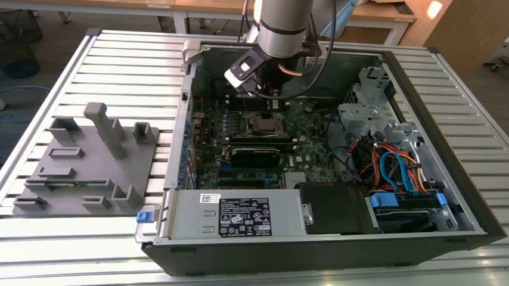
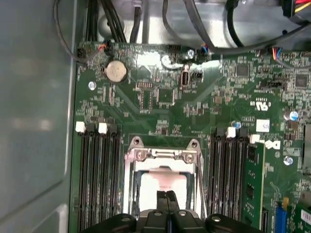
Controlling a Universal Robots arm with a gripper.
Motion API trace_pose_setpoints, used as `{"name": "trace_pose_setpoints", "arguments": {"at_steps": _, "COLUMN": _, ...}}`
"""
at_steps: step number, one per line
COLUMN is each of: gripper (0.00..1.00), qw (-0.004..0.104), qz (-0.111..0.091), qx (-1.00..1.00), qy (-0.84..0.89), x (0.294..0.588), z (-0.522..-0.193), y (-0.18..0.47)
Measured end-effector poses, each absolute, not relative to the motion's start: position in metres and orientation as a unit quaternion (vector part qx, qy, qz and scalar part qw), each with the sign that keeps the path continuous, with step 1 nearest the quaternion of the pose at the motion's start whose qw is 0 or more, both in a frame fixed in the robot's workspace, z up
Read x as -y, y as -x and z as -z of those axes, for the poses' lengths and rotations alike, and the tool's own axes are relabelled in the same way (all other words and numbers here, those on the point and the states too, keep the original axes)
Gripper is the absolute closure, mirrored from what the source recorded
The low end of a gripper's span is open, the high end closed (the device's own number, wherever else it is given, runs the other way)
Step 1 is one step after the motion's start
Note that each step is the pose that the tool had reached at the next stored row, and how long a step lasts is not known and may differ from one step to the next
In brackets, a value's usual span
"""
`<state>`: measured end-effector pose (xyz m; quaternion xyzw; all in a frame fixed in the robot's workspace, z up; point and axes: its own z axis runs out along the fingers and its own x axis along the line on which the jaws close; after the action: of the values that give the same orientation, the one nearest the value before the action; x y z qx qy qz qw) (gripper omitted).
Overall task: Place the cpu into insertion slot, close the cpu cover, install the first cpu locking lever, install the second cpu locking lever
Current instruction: 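Close the cpu cover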
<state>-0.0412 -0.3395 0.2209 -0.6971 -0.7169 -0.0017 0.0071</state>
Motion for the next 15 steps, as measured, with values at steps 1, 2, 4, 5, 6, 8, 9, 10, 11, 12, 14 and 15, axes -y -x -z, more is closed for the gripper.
{"name": "trace_pose_setpoints", "arguments": {"at_steps": 1, "gripper": 0.9, "qw": 0.007, "qz": 0.002, "qx": 0.717, "qy": 0.697, "x": 0.34, "z": -0.22, "y": 0.043}}
{"name": "trace_pose_setpoints", "arguments": {"at_steps": 2, "gripper": 0.9, "qw": 0.007, "qz": 0.002, "qx": 0.717, "qy": 0.697, "x": 0.34, "z": -0.22, "y": 0.045}}
{"name": "trace_pose_setpoints", "arguments": {"at_steps": 4, "gripper": 0.9, "qw": 0.007, "qz": 0.002, "qx": 0.717, "qy": 0.697, "x": 0.339, "z": -0.219, "y": 0.048}}
{"name": "trace_pose_setpoints", "arguments": {"at_steps": 5, "gripper": 0.9, "qw": 0.007, "qz": 0.002, "qx": 0.717, "qy": 0.697, "x": 0.339, "z": -0.218, "y": 0.049}}
{"name": "trace_pose_setpoints", "arguments": {"at_steps": 6, "gripper": 0.9, "qw": 0.007, "qz": 0.002, "qx": 0.717, "qy": 0.697, "x": 0.34, "z": -0.218, "y": 0.05}}
{"name": "trace_pose_setpoints", "arguments": {"at_steps": 8, "gripper": 0.9, "qw": 0.007, "qz": 0.002, "qx": 0.717, "qy": 0.697, "x": 0.34, "z": -0.216, "y": 0.054}}
{"name": "trace_pose_setpoints", "arguments": {"at_steps": 9, "gripper": 0.9, "qw": 0.008, "qz": 0.002, "qx": 0.717, "qy": 0.697, "x": 0.34, "z": -0.216, "y": 0.056}}
{"name": "trace_pose_setpoints", "arguments": {"at_steps": 10, "gripper": 0.9, "qw": 0.008, "qz": 0.003, "qx": 0.717, "qy": 0.697, "x": 0.34, "z": -0.215, "y": 0.057}}
{"name": "trace_pose_setpoints", "arguments": {"at_steps": 11, "gripper": 0.9, "qw": 0.008, "qz": 0.003, "qx": 0.717, "qy": 0.697, "x": 0.34, "z": -0.214, "y": 0.059}}
{"name": "trace_pose_setpoints", "arguments": {"at_steps": 12, "gripper": 0.9, "qw": 0.008, "qz": 0.003, "qx": 0.717, "qy": 0.697, "x": 0.34, "z": -0.213, "y": 0.06}}
{"name": "trace_pose_setpoints", "arguments": {"at_steps": 14, "gripper": 0.9, "qw": 0.01, "qz": 0.004, "qx": 0.717, "qy": 0.697, "x": 0.34, "z": -0.212, "y": 0.061}}
{"name": "trace_pose_setpoints", "arguments": {"at_steps": 15, "gripper": 0.9, "qw": 0.01, "qz": 0.005, "qx": 0.717, "qy": 0.697, "x": 0.339, "z": -0.212, "y": 0.061}}
